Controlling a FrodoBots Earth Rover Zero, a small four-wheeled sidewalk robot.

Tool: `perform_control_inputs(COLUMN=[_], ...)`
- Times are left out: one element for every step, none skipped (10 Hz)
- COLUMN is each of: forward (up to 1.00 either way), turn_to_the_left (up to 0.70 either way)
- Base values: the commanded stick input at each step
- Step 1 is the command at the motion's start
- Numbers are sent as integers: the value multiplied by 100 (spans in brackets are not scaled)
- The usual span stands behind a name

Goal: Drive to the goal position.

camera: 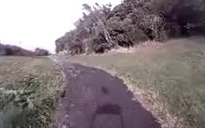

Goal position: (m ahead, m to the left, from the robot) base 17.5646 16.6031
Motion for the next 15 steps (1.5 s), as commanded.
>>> perform_control_inputs(forward=[100, 100, 100, 100, 100, 100, 100, 100, 100, 100, 100, 100, 100, 100, 100], turn_to_the_left=[0, 0, 0, 0, 0, 0, 0, 0, 0, 0, 0, 12, 34, 40, 40])
